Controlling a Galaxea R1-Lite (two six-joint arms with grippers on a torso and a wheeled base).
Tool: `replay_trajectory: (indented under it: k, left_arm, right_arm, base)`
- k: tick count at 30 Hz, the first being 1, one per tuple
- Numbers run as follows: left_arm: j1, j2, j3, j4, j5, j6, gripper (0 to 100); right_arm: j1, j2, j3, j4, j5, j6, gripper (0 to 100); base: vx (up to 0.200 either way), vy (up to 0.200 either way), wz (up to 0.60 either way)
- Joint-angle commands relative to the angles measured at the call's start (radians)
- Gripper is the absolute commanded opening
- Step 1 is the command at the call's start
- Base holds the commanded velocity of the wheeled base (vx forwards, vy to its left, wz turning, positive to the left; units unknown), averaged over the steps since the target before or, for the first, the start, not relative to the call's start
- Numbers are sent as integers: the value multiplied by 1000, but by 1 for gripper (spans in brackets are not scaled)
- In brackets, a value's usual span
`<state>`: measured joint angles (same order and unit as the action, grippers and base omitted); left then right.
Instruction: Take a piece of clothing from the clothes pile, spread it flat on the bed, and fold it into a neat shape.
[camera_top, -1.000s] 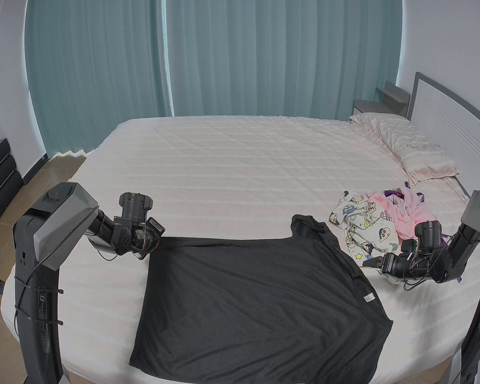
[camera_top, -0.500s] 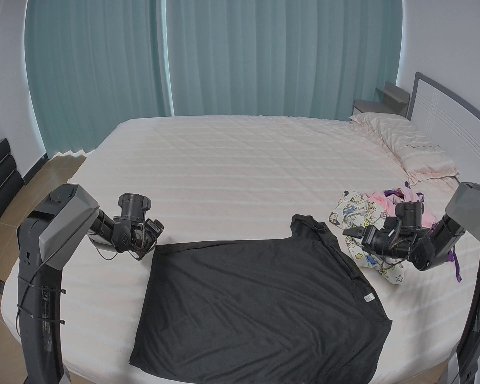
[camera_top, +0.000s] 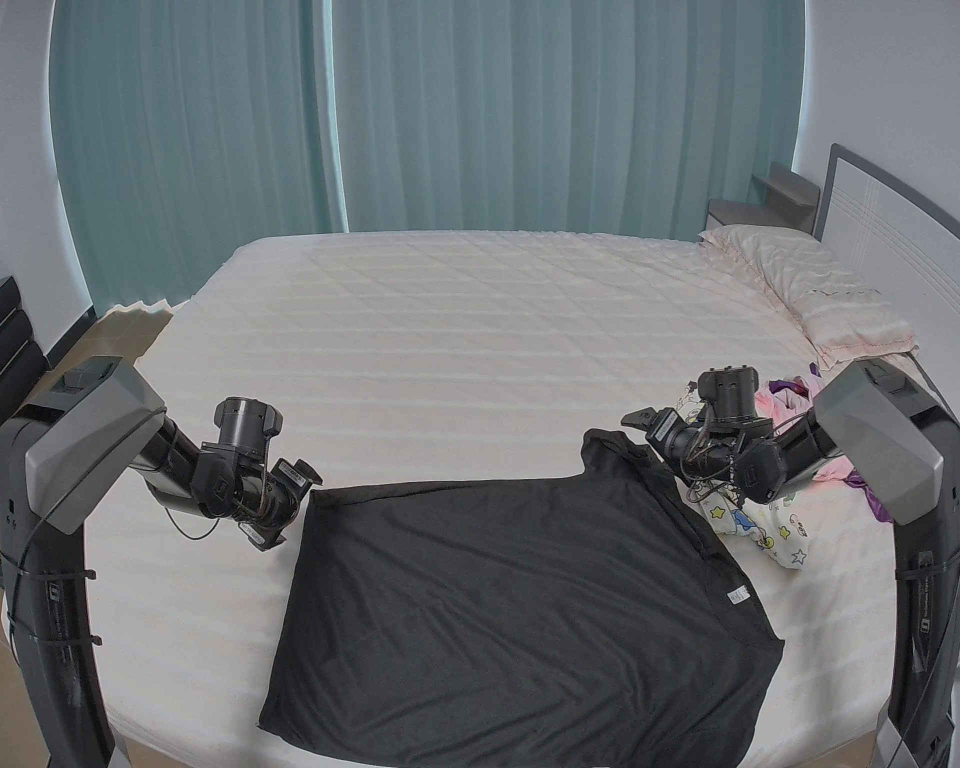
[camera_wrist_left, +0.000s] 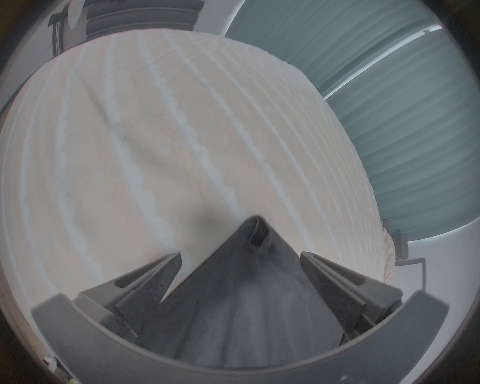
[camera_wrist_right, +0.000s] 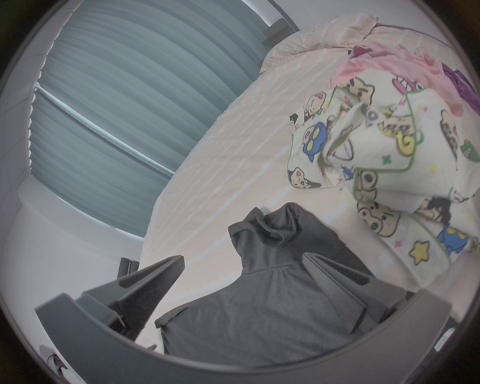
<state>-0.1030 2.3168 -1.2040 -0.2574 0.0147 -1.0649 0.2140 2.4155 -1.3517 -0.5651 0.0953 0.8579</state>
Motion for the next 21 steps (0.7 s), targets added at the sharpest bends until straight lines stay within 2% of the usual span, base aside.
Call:
replay_trajectory:
  k: [1,8,16,21]
  left_arm:
    - [-12,-111,106,-16,-45,-61,100]
    - [-24,-111,190,-134,-48,-87,100]
    - [-26,-108,199,-146,-48,-115,100]
    - [-30,-109,199,-146,-48,-116,100]
  right_arm:
    - [44,139,-135,63,-57,27,100]
    - [54,169,-205,70,-60,52,100]
    - [54,220,-282,70,-72,59,100]
    - [51,266,-363,73,-106,58,100]
  base:
    - [0,0,0]
    - [0,0,0]
    - [0,0,0]
    - [0,0,0]
